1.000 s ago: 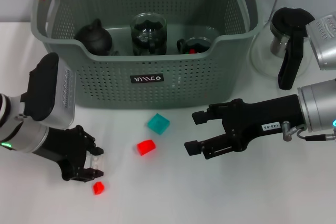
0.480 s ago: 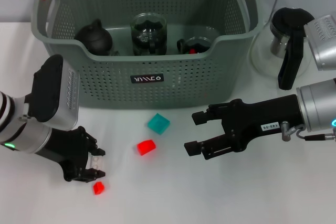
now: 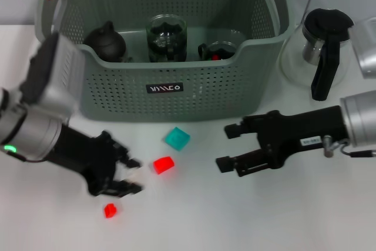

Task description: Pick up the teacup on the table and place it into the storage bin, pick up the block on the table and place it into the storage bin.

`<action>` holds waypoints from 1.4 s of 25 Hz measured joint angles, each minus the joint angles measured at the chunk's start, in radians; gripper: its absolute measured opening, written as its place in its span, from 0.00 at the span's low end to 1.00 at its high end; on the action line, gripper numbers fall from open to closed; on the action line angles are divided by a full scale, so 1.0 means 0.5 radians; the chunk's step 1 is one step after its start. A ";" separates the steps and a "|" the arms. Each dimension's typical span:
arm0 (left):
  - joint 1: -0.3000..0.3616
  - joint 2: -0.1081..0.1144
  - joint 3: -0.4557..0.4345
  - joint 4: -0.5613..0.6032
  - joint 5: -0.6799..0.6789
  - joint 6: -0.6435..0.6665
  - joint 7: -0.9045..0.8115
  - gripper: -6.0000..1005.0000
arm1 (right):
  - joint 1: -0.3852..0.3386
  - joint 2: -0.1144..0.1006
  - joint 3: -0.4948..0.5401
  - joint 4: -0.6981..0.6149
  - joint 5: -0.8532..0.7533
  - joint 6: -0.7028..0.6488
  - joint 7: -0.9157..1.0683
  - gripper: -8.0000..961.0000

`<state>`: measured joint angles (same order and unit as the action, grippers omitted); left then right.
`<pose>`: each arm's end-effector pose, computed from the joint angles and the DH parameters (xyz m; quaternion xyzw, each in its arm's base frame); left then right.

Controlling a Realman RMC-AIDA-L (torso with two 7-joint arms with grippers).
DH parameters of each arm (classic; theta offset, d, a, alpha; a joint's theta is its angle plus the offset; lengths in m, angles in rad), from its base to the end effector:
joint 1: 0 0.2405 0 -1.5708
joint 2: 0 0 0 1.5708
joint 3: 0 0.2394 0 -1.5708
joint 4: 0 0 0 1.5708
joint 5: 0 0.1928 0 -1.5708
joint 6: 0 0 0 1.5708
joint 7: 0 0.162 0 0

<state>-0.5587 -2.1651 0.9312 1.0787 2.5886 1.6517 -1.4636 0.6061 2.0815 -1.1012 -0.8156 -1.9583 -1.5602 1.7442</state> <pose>-0.2405 0.2985 -0.0191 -0.9926 -0.0637 0.0989 0.0301 0.1743 0.3115 -0.0408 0.9656 -0.2154 -0.1453 0.0122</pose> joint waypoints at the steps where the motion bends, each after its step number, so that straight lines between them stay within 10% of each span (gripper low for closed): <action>1: -0.024 0.000 -0.073 0.018 -0.062 0.078 -0.001 0.42 | -0.010 -0.009 0.016 0.005 -0.019 0.000 0.000 0.96; 9: -0.266 0.037 -0.539 0.064 -0.956 0.451 -0.355 0.45 | -0.105 -0.088 0.093 0.121 -0.077 -0.029 -0.002 0.96; 23: -0.561 0.100 0.054 0.006 -0.655 -1.093 -1.235 0.50 | -0.138 -0.092 0.077 0.128 -0.082 -0.065 -0.044 0.96; 29: -0.502 0.102 0.040 0.207 -0.646 -0.975 -1.414 0.52 | -0.137 -0.093 0.086 0.128 -0.084 -0.077 -0.081 0.96; 35: -0.263 0.104 -0.039 0.723 -0.974 -0.074 -1.169 0.87 | -0.138 -0.092 0.094 0.128 -0.085 -0.073 -0.101 0.96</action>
<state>-0.6901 -2.1130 0.9116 1.4401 2.1015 1.6149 -2.0483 0.5371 2.0355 -1.0542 -0.7514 -2.0005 -1.5968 1.6939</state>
